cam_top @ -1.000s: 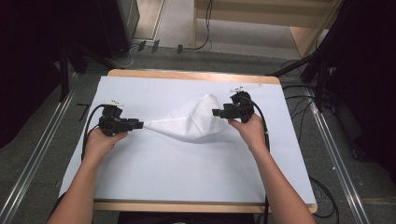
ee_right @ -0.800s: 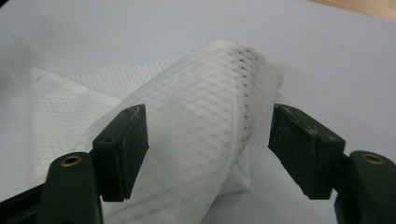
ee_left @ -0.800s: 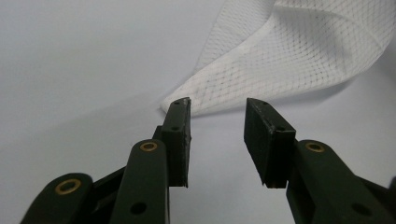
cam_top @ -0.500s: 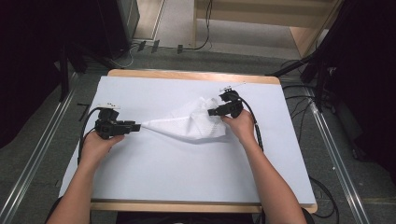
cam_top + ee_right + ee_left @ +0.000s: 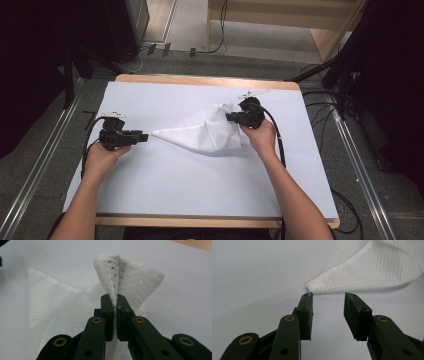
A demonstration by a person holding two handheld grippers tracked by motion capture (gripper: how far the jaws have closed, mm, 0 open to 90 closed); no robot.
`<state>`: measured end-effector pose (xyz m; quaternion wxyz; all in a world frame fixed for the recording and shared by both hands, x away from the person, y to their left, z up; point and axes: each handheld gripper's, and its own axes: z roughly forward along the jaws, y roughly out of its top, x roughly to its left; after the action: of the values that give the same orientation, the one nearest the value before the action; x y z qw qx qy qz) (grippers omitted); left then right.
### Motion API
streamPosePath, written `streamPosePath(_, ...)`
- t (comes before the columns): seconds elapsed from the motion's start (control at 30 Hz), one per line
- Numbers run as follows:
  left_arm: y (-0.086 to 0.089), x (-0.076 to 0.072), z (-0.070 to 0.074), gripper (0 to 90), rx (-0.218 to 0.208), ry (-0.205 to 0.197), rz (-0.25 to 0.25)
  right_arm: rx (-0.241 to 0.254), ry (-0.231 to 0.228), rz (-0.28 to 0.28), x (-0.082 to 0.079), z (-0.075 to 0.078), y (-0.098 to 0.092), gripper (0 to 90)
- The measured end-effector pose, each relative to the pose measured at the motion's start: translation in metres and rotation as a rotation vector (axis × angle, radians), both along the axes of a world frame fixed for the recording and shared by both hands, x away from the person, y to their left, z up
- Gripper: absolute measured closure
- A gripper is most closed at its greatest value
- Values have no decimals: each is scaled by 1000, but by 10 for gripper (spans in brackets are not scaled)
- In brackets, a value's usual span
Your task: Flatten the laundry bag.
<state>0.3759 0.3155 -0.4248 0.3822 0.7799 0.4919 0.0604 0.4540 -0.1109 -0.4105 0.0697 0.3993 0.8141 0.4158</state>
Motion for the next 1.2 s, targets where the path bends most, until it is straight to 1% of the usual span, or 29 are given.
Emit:
streamPosePath(0.03,-1,0,0,601,1,-3,0,6,-21,7,-5,3,0,878)
streamPosePath(0.2,-3,0,1,599,3,-8,-7,20,-56,52,-26,12,2,882)
streamPosePath(0.27,-4,0,1,599,5,-13,-6,19,-73,86,-35,14,6,882)
streamPosePath(0.4,-5,1,2,598,4,-14,-9,38,-87,133,-50,15,16,882)
streamPosePath(0.5,-6,1,3,596,3,-17,-12,42,-90,161,-59,13,25,882)
streamPosePath(0.67,-7,4,4,589,1,-26,-11,42,-64,194,-71,3,37,880)
streamPosePath(0.77,-8,6,4,586,-2,-27,-20,27,-52,210,-77,-4,42,879)
streamPosePath(0.87,-11,8,4,584,-4,-26,-29,26,-38,221,-81,-10,44,877)
streamPosePath(1.0,-17,11,4,577,-1,-22,-44,8,-12,240,-87,-18,47,872)
streamPosePath(1.03,-17,11,4,574,-1,-22,-44,3,-4,237,-89,-19,48,871)
streamPosePath(1.13,-23,15,3,568,7,-23,-66,7,12,245,-92,-23,48,862)
streamPosePath(1.2,-26,17,3,564,4,-22,-71,3,16,251,-95,-23,48,846)
